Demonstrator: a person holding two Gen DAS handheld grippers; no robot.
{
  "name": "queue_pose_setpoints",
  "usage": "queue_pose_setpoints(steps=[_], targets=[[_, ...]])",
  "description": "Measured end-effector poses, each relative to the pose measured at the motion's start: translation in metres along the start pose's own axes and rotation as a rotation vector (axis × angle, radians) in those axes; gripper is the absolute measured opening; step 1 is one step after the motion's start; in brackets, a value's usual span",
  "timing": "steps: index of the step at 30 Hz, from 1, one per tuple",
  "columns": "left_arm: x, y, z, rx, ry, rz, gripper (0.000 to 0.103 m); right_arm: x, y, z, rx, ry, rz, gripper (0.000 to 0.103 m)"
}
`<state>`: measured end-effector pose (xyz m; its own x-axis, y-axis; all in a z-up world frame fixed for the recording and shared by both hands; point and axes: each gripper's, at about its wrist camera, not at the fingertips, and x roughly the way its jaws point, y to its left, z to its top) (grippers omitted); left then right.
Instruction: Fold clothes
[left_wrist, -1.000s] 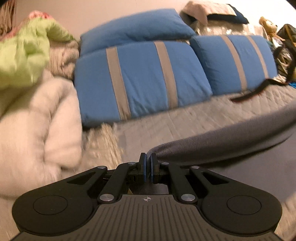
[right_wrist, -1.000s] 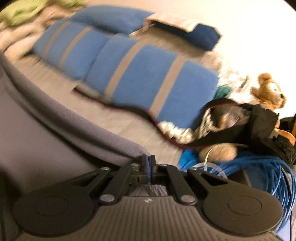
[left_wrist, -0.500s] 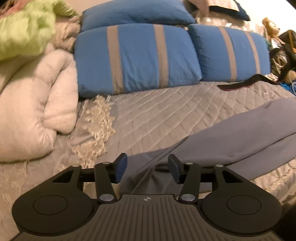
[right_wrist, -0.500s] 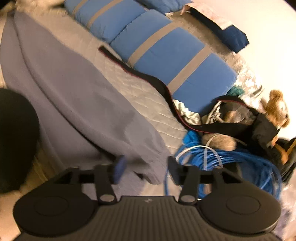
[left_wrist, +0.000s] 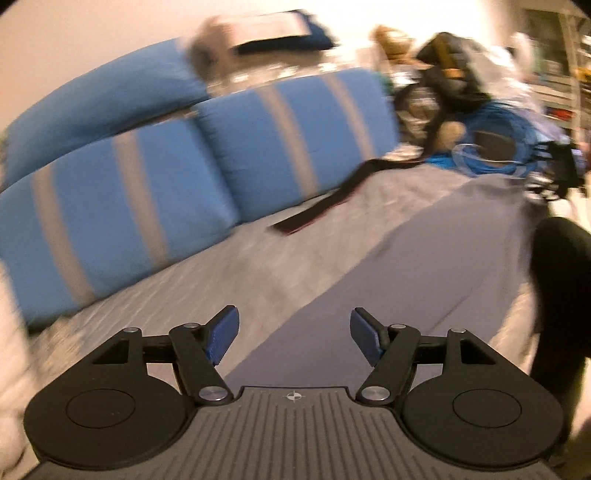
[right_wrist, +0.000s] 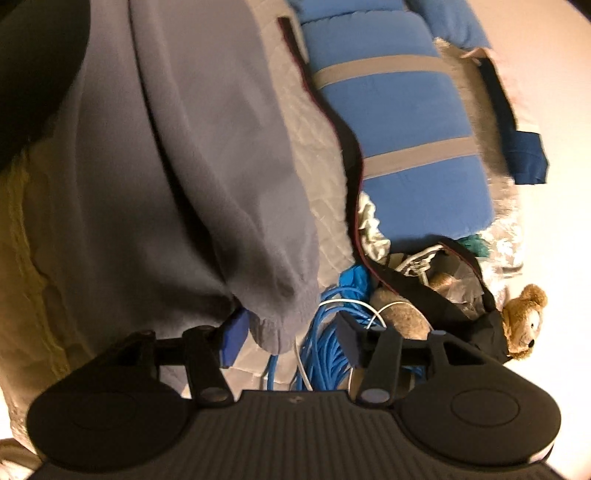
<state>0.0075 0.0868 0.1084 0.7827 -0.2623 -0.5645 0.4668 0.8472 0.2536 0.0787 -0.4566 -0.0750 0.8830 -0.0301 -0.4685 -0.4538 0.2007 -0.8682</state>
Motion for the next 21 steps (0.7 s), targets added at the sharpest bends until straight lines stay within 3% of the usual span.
queue_pose_setpoints(steps=[3, 4, 6, 7, 10, 14, 21], targets=[[0.026, -0.04, 0.021, 0.071, -0.012, -0.072, 0.066, 0.006, -0.003, 0.003, -0.012, 0.005, 0.03, 0.049], [0.036, -0.055, 0.027, 0.091, -0.011, -0.09, 0.066, 0.007, -0.005, 0.004, -0.019, 0.005, 0.039, 0.033], [0.056, -0.087, 0.038, 0.132, -0.006, -0.124, 0.066, 0.005, -0.011, 0.007, -0.034, -0.004, 0.053, 0.023], [0.066, -0.103, 0.044, 0.152, -0.004, -0.14, 0.066, 0.004, -0.016, 0.009, -0.041, -0.009, 0.056, 0.013], [0.1, -0.155, 0.052, 0.256, 0.053, -0.143, 0.066, -0.001, -0.035, 0.016, -0.062, -0.024, 0.046, 0.011], [0.136, -0.217, 0.045, 0.493, 0.069, -0.108, 0.066, -0.006, -0.064, 0.025, -0.066, -0.045, 0.037, 0.01], [0.197, -0.255, 0.019, 0.674, 0.185, 0.021, 0.062, -0.01, -0.09, 0.032, -0.045, -0.078, 0.027, 0.01]])
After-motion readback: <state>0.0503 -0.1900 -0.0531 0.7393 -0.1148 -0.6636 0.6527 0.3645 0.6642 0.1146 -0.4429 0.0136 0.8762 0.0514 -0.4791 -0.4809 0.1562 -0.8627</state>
